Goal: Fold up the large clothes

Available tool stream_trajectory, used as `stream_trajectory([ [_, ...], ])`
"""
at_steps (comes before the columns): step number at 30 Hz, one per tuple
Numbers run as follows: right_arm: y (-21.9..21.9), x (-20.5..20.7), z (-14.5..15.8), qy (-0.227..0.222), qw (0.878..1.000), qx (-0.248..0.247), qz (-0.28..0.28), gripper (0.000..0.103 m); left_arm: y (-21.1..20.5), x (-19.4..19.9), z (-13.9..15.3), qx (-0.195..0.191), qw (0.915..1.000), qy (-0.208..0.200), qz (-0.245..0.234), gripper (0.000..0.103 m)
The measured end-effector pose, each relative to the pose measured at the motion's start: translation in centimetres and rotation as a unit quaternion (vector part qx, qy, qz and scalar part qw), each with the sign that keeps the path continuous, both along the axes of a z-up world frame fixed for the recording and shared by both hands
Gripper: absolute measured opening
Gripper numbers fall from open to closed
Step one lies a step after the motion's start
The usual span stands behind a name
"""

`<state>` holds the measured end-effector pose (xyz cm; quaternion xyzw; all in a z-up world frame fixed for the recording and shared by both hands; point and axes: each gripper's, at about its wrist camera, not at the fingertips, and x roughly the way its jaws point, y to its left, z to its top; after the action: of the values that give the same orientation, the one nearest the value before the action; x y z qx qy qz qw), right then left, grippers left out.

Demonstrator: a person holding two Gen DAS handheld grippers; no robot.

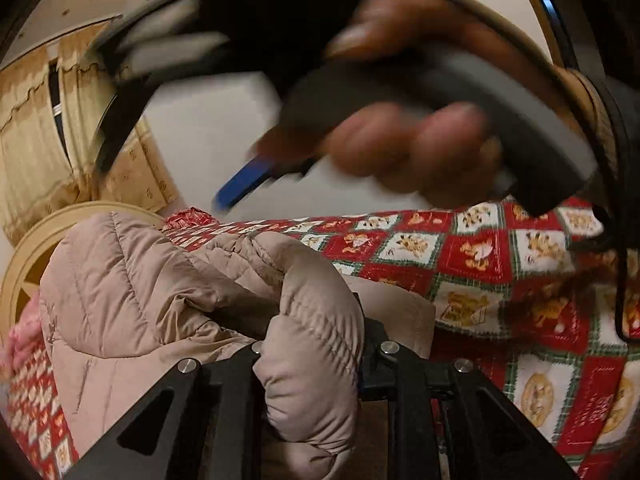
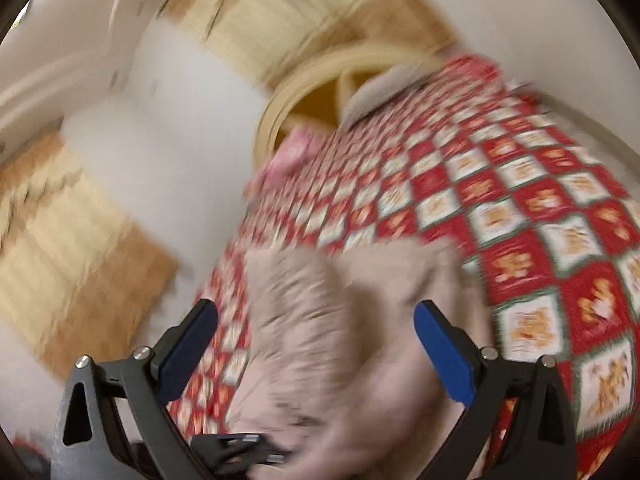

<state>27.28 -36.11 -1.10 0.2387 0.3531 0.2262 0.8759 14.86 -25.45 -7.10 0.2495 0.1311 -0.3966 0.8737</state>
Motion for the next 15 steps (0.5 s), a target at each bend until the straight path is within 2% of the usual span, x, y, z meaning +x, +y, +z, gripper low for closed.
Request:
stream_trajectory([
  [1,1.1,0.8,-0.6,0.016,1.0,-0.023,0.01,0.094,0.0,0.0,-0.1,0.001,1.0,-0.002,0.001,0.02],
  [3,3.3,3.1,-2.7,0.064,0.995,-0.065,0.03,0.08,0.3,-0.1,-0.2,0.005,0.9999,-0.009,0.006,0.02],
  [4,3.7,3.3,-3.4,0.077,0.994,-0.063,0.036,0.063,0.3,-0.1,0.0,0.007,0.9998,-0.013,0.012,0.021],
  [5,4.1,3.8,-4.1,0.084,0.993,-0.066,0.041,0.035,0.2,-0.3,0.1,0.009,0.9996,-0.018,0.02,0.025],
  [6,3.9,3.7,-4.5,0.085,0.993,-0.075,0.038,0.022,0.5,-0.4,0.4,0.01,0.9994,-0.02,0.027,0.026],
  [8,3.4,2.8,-4.4,0.08,0.995,-0.059,0.03,0.015,1.4,-1.2,1.3,0.009,0.999,-0.025,0.035,0.028],
  [10,2.8,1.4,-3.8,0.069,0.996,-0.055,0.023,0.011,2.4,-2.5,2.2,0.006,0.9985,-0.039,0.038,0.034],
  [12,1.5,1.0,-3.7,0.066,0.996,-0.056,0.015,0.01,3.6,-4.3,3.4,-0.002,0.9983,-0.046,0.035,0.046],
  [13,1.2,0.8,-3.7,0.065,0.996,-0.06,0.009,0.009,4.3,-4.9,3.8,-0.008,0.9985,-0.045,0.031,0.053],
  [14,0.9,0.3,-3.6,0.063,0.996,-0.071,0.003,0.008,5.1,-5.6,4.4,-0.018,0.9983,-0.048,0.03,0.075],
  [15,0.7,0.5,-3.8,0.063,0.995,-0.082,-0.005,0.007,6.3,-6.5,5.2,-0.034,0.997,-0.06,0.036,0.091],
])
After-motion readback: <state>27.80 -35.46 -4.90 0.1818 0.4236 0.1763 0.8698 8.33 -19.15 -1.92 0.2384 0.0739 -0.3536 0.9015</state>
